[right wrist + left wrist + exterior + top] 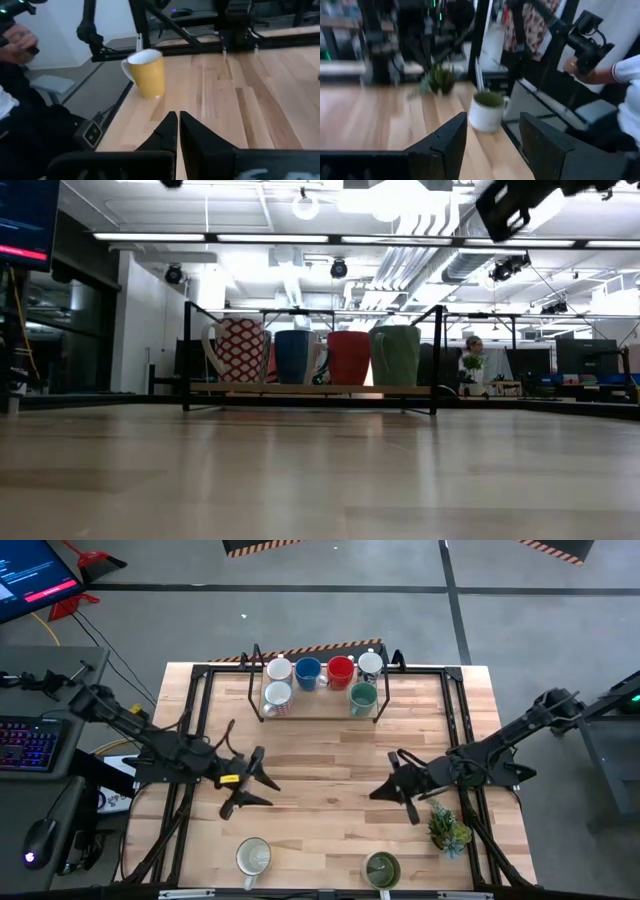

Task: Place coffee mugs
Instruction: Put the white mug on the shelf

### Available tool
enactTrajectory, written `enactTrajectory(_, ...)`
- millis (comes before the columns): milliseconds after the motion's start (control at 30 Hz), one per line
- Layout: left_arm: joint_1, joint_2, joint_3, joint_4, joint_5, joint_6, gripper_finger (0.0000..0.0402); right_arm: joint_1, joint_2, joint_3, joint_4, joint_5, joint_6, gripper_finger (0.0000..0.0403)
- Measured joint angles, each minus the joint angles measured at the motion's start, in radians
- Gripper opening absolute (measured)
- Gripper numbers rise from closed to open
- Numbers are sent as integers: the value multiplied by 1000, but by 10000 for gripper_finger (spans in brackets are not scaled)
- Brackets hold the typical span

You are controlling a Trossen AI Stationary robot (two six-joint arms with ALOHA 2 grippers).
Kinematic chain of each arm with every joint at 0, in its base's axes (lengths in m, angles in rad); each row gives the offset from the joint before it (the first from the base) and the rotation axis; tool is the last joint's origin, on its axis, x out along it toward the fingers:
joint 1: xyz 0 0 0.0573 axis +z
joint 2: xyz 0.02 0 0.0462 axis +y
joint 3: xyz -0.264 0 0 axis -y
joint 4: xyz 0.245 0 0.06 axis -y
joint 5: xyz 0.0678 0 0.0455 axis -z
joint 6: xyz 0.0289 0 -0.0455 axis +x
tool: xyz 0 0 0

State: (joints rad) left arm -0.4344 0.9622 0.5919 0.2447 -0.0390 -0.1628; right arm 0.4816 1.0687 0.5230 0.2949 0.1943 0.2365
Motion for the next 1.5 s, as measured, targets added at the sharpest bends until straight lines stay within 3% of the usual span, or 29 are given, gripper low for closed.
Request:
enactTrajectory(133,-40,5,14,-27,-63,59,170,21,3,75,-87,-3,-7,0)
enactTrajectory(400,-109,13,164,-315,-82,-1,170,88,101,377,-618,1,179,11)
enactTrajectory(600,-159,91,276,-564,-129,-97,170,133,255,575,-967,9,409,56)
enactTrajectory(733,-167,149,317,-671,-80,-243,170,152,349,655,-1105,-41,547,93)
enactTrajectory(900,-189,197,334,-718,-61,-372,170,183,430,703,-1104,-66,578,126)
enactTrajectory(1100,-211,264,334,-738,-87,-433,170,230,508,744,-1085,-76,625,136)
enactTrajectory(1500,-229,297,334,-714,-121,-428,170,316,653,762,-1004,-75,783,137)
